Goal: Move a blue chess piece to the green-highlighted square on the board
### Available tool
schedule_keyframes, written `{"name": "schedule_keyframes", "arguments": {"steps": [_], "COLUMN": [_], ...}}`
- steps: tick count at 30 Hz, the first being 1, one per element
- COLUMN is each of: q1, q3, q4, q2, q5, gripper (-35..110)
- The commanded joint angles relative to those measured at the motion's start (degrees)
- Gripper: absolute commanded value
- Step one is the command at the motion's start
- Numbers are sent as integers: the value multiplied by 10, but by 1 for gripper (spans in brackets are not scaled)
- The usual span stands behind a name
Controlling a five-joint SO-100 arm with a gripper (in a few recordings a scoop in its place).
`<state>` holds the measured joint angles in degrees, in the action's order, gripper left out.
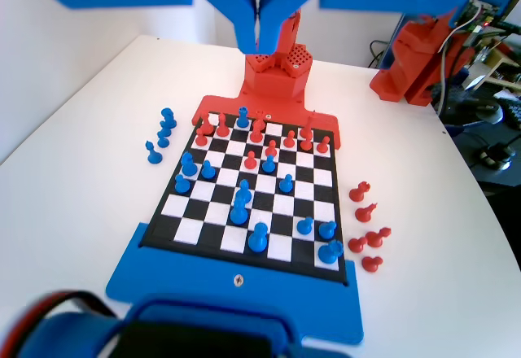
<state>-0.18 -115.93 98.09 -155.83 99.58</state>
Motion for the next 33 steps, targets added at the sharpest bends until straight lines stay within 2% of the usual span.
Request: {"name": "schedule_keyframes", "arguments": {"steps": [1,6,33], "q1": [-4,-4,13], "q3": [-37,-84,-90], "q4": [-23,-55,-79], "q2": [-56,-103,-192], "q5": [9,2,0], "gripper": [1,1,2]}}
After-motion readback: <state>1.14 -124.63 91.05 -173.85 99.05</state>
